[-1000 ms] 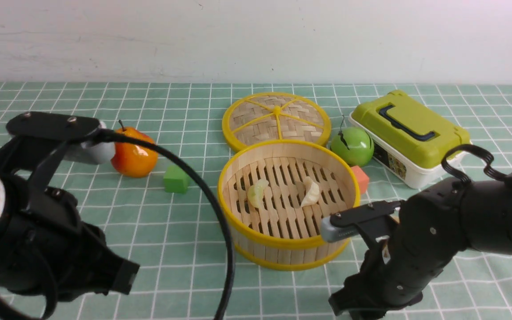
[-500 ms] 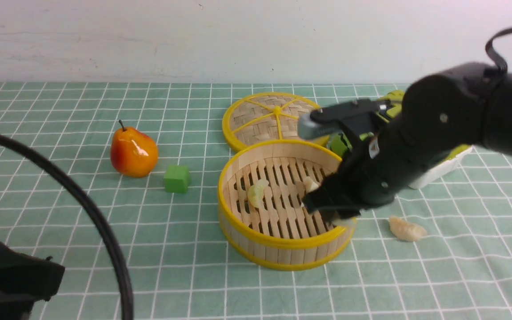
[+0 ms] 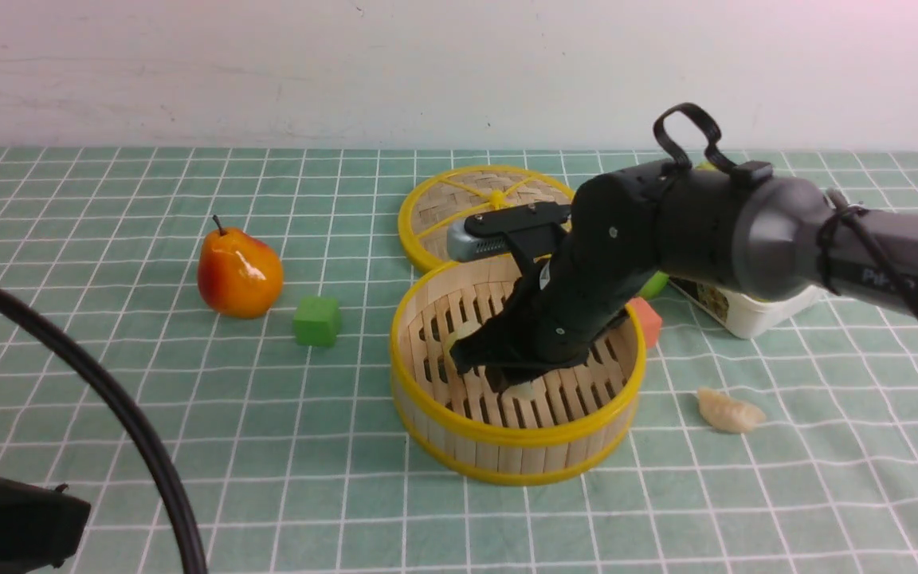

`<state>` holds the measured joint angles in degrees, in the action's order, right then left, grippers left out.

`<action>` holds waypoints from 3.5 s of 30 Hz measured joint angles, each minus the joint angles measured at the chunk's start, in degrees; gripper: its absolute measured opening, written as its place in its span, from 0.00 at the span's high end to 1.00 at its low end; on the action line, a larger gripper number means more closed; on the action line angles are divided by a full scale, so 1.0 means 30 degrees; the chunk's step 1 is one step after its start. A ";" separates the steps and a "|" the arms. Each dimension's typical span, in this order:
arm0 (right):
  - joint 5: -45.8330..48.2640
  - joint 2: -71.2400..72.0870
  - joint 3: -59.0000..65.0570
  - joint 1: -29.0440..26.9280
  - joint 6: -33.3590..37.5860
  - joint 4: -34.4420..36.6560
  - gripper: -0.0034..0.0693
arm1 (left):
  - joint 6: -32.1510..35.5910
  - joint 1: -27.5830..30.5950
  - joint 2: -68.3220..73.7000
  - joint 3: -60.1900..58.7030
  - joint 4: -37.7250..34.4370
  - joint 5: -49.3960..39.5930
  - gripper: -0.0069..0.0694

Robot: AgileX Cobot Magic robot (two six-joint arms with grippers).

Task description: Put the dumplings into the steamer on the table with the blue tablecloth.

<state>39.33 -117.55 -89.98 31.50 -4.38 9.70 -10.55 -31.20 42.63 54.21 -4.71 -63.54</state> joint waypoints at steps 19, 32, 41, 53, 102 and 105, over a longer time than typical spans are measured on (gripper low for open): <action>0.5198 0.5814 0.1981 -0.3221 0.2190 -0.4247 0.18 | 0.0000 0.0000 0.0000 0.0000 0.0689 -0.0555 0.93; 0.2730 0.1848 0.3511 -0.6925 0.9452 -0.0710 0.32 | 0.0000 0.0000 0.0000 0.0000 0.0733 -0.0537 0.91; 0.2030 0.0721 0.3511 -0.6925 1.0425 -0.1009 0.57 | 0.0000 0.0000 0.0000 0.0000 0.0733 -0.0537 0.90; 0.5847 0.2461 -0.2766 -0.3826 0.7467 0.0296 0.68 | 0.0000 0.0000 0.0000 0.0000 0.0732 -0.0404 0.90; -0.6040 2.2662 1.4430 -0.1137 0.5101 0.2260 0.98 | -0.0017 0.0000 -0.8346 -0.8698 0.1158 0.6968 0.86; -0.6061 2.4640 1.5232 -0.1137 0.5121 0.2260 0.98 | -0.0017 0.0000 -0.8346 -0.8698 0.1173 0.6968 0.86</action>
<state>21.15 -43.64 -44.28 28.09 10.98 16.48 -10.60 -31.20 17.59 28.12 -1.19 -42.64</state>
